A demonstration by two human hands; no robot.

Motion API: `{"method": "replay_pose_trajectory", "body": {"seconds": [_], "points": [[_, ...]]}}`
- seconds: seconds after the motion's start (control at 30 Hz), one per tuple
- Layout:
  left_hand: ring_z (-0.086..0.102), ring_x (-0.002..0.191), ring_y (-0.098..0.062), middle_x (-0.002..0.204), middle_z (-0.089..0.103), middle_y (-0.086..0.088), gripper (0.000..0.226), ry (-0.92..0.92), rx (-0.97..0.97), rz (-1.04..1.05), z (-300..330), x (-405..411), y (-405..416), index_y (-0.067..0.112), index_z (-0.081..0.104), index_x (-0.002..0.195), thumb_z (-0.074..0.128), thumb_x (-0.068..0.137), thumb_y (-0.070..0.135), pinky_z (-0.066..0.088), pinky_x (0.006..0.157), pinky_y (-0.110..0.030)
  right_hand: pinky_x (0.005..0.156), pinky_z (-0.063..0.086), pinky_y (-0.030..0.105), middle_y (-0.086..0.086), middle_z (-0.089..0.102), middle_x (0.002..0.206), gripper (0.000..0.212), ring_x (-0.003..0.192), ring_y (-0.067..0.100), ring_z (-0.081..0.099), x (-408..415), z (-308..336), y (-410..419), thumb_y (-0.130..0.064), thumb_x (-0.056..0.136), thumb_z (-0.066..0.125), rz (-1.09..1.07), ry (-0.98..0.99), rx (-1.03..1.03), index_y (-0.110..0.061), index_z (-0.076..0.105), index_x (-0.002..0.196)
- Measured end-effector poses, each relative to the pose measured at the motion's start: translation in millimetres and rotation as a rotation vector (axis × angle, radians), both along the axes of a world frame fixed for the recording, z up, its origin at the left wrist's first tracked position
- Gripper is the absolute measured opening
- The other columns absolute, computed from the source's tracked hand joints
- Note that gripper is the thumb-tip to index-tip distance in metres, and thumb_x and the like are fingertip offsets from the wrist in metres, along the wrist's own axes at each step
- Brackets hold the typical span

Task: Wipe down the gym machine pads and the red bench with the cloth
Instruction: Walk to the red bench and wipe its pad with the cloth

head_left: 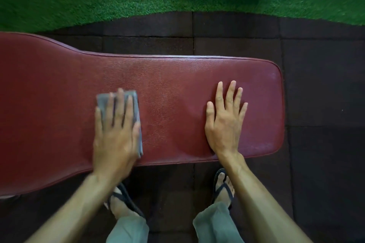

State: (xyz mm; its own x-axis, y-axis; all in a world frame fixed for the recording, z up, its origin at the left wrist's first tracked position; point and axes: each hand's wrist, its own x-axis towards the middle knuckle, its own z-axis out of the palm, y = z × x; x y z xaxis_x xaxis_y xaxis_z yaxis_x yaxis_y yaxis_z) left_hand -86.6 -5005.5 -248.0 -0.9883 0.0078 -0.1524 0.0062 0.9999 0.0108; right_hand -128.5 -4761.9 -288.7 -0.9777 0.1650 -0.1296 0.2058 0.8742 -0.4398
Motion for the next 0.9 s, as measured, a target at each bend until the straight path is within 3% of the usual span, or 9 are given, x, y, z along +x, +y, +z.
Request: {"method": "replay_pose_trajectory", "body": {"seconds": [0.1, 0.2, 0.33, 0.47, 0.57, 0.67, 0.7, 0.8, 0.9], "points": [[0.008, 0.155, -0.030, 0.168, 0.002, -0.012, 0.063, -0.025, 0.011, -0.140, -6.3, 50.9, 32.2, 0.006, 0.012, 0.158, 0.026, 0.103, 0.033, 0.014, 0.124, -0.053, 0.124, -0.002, 0.055, 0.005, -0.002, 0.169, 0.060, 0.156, 0.029, -0.009, 5.0, 3.2, -16.7, -0.044, 0.105, 0.028, 0.024, -0.016, 0.040, -0.028, 0.010, 0.160], [0.001, 0.155, -0.026, 0.168, -0.002, -0.008, 0.062, 0.006, 0.088, -0.220, -9.3, -12.1, 34.4, 0.012, 0.004, 0.159, 0.024, 0.105, 0.033, 0.007, 0.126, -0.049, 0.124, 0.000, 0.059, 0.006, -0.002, 0.169, 0.060, 0.155, 0.031, -0.009, 9.0, 5.0, -27.3, -0.046, 0.105, 0.027, 0.049, -0.024, 0.056, -0.030, 0.011, 0.160], [-0.003, 0.156, -0.025, 0.168, -0.001, -0.007, 0.061, 0.044, 0.055, 0.065, -0.6, -91.4, -50.6, 0.017, 0.004, 0.159, 0.023, 0.104, 0.035, 0.002, 0.126, -0.050, 0.121, -0.001, 0.066, 0.005, -0.006, 0.169, 0.062, 0.155, 0.035, -0.011, 8.6, 6.2, -36.9, -0.055, 0.103, 0.028, 0.051, -0.053, 0.057, -0.036, 0.010, 0.159], [-0.006, 0.155, -0.024, 0.168, -0.005, -0.007, 0.062, 0.081, 0.067, 0.150, 9.6, -26.2, -71.7, 0.015, 0.003, 0.159, 0.020, 0.103, 0.035, 0.001, 0.126, -0.050, 0.117, -0.002, 0.069, 0.005, -0.004, 0.169, 0.063, 0.154, 0.037, -0.011, 3.8, 12.5, -73.8, -0.063, 0.100, 0.030, 0.176, -0.019, 0.091, -0.041, 0.015, 0.158], [0.000, 0.156, -0.026, 0.168, -0.002, -0.008, 0.063, 0.039, 0.031, -0.079, 0.7, 28.9, -26.1, 0.015, 0.007, 0.159, 0.028, 0.103, 0.033, 0.008, 0.125, -0.052, 0.116, -0.002, 0.072, 0.004, -0.003, 0.170, 0.062, 0.154, 0.039, -0.012, -1.0, 15.0, -104.0, -0.063, 0.100, 0.029, 0.170, -0.022, 0.089, -0.042, 0.018, 0.157], [0.001, 0.155, -0.028, 0.168, 0.000, -0.009, 0.062, 0.051, 0.021, -0.303, -6.0, -27.7, -39.7, 0.016, 0.007, 0.159, 0.027, 0.103, 0.032, 0.014, 0.124, -0.054, 0.116, -0.003, 0.071, 0.003, -0.004, 0.170, 0.061, 0.154, 0.038, -0.012, -4.5, 13.5, -109.9, -0.060, 0.101, 0.029, 0.127, -0.016, 0.080, -0.042, 0.017, 0.157], [0.001, 0.155, -0.029, 0.168, 0.001, -0.010, 0.062, 0.055, -0.003, -0.280, -4.4, -57.2, -59.3, 0.017, 0.007, 0.159, 0.025, 0.102, 0.032, 0.012, 0.123, -0.056, 0.116, -0.004, 0.071, 0.003, -0.004, 0.170, 0.060, 0.154, 0.036, -0.012, -4.0, 13.2, -108.3, -0.059, 0.101, 0.029, 0.118, -0.011, 0.081, -0.041, 0.016, 0.157], [-0.003, 0.155, -0.026, 0.168, -0.001, -0.006, 0.062, 0.049, 0.027, 0.059, 11.8, -100.6, -141.0, 0.019, 0.007, 0.159, 0.018, 0.101, 0.037, 0.003, 0.124, -0.054, 0.117, -0.003, 0.071, 0.005, -0.003, 0.170, 0.060, 0.154, 0.037, -0.011, -3.1, 12.8, -111.6, -0.057, 0.102, 0.031, 0.093, -0.001, 0.080, -0.039, 0.017, 0.158], [-0.005, 0.155, -0.027, 0.168, -0.004, -0.010, 0.062, 0.085, 0.011, 0.131, 18.0, -38.7, -158.9, 0.015, 0.005, 0.159, 0.020, 0.103, 0.035, 0.004, 0.125, -0.054, 0.117, -0.002, 0.071, 0.006, -0.002, 0.170, 0.060, 0.154, 0.039, -0.011, -3.7, 16.8, -132.1, -0.056, 0.102, 0.033, 0.081, -0.007, 0.066, -0.039, 0.018, 0.158]]}}
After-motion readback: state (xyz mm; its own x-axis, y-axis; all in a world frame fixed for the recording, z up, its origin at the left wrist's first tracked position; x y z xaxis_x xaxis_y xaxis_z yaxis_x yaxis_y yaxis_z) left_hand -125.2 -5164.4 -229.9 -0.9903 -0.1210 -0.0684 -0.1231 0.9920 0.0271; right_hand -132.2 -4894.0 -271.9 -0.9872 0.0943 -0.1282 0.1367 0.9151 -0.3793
